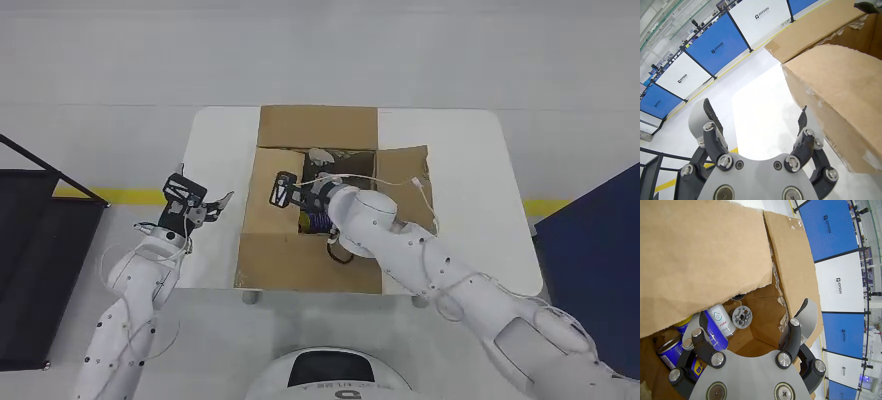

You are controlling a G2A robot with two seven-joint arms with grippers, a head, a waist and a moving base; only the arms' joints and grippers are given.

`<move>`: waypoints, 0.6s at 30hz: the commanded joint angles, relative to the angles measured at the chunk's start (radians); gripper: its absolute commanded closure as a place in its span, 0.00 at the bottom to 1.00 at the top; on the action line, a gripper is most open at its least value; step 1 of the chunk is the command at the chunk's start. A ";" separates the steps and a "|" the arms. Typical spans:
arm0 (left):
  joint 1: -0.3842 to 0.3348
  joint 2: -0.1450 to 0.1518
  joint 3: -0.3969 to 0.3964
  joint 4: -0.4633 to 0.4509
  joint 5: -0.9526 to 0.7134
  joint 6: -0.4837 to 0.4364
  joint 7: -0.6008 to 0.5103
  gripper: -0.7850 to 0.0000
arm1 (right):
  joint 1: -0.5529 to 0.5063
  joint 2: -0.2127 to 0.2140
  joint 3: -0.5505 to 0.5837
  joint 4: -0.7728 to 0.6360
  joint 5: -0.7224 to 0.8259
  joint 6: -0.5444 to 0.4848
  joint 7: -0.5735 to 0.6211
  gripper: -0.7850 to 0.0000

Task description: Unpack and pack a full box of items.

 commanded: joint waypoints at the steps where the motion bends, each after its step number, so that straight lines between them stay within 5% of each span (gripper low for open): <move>1: 0.002 0.000 -0.002 -0.001 -0.004 -0.002 0.008 0.00 | -0.001 -0.002 0.024 -0.012 0.044 -0.002 -0.034 0.00; 10: -0.012 0.002 -0.012 0.031 -0.044 -0.032 0.055 0.00 | -0.042 0.002 0.116 -0.085 0.142 -0.011 -0.094 0.00; 18: 0.040 0.010 -0.152 0.059 -0.183 -0.054 0.214 0.00 | 0.054 -0.071 0.011 -0.049 0.239 0.041 -0.071 0.00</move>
